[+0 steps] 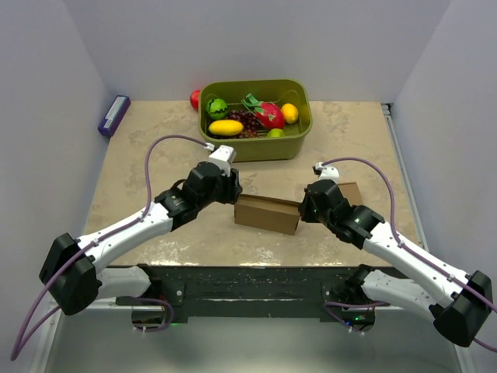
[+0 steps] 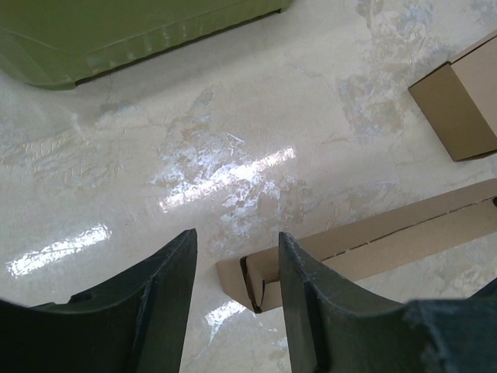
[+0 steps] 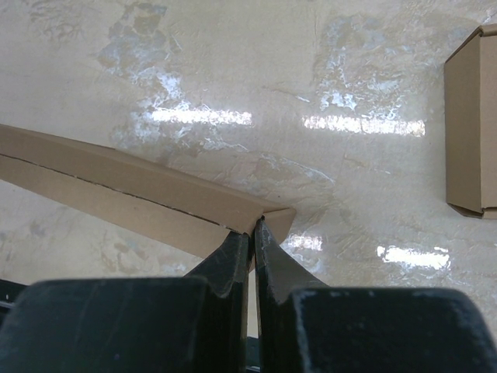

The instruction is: Fold the paper box

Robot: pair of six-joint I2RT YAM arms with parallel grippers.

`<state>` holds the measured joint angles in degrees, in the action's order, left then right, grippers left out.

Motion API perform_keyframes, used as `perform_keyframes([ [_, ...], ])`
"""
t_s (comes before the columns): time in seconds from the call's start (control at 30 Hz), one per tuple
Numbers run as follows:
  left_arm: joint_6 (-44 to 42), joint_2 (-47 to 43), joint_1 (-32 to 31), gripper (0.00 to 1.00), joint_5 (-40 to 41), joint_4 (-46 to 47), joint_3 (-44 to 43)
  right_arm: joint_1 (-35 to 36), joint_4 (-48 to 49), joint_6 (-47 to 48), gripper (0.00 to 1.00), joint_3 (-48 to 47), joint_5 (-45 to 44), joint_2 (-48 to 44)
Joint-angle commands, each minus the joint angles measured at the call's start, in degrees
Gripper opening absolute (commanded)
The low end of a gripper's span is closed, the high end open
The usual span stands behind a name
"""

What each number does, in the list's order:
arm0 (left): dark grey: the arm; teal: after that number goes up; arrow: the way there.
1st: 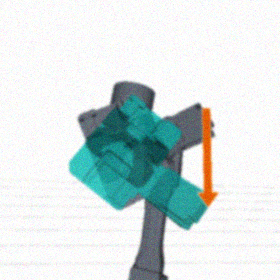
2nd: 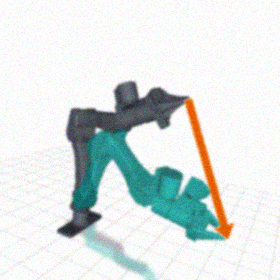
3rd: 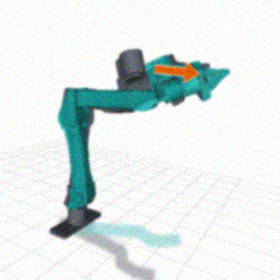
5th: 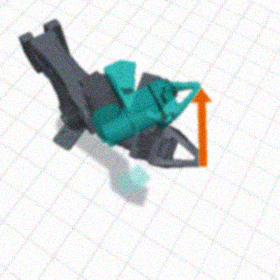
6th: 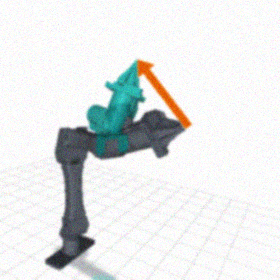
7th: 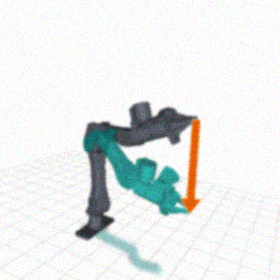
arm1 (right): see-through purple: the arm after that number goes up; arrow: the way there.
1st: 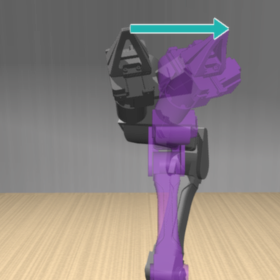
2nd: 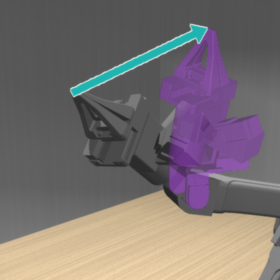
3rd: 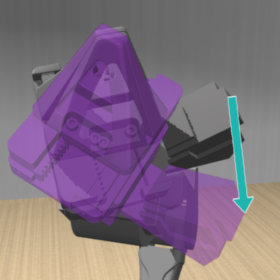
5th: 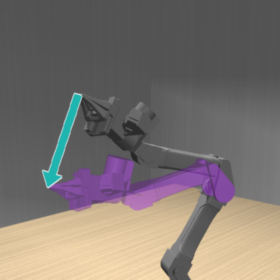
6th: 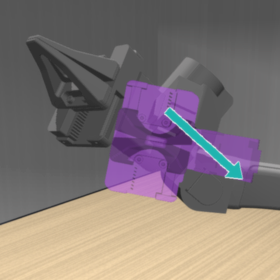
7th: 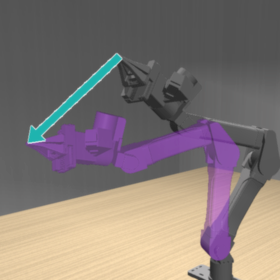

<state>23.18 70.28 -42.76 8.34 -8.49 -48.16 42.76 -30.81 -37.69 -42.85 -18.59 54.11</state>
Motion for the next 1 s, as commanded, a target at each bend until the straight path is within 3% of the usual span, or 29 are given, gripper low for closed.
perform_keyframes([
  [0.0, 1.2, -0.6, 0.4, 0.50, -0.2, 3.2, 2.4, 0.7, -3.3, -0.4, 0.01, 0.0, 0.4, 1.9],
  [0.23, 2.7, -1.2, 0.3, 0.49, -1.0, 4.4, 6.2, 0.8, -3.3, -0.5, 0.07, -0.3, 0.3, 2.1],
  [0.47, 3.6, -1.4, 0.3, 0.46, -1.8, 5.5, 9.0, 0.9, -3.5, -0.9, 0.33, -1.3, 3.1, 0.2],
  [0.7, 3.7, -1.6, 0.4, 0.40, -1.6, 5.9, 10.3, 0.8, -2.9, -1.2, 0.53, -2.4, 6.9, -1.1],
  [0.97, 3.4, -0.9, 0.4, 0.40, -1.5, 7.6, 10.7, 0.9, -2.2, -1.4, 0.54, -2.6, 8.1, -0.7],
])
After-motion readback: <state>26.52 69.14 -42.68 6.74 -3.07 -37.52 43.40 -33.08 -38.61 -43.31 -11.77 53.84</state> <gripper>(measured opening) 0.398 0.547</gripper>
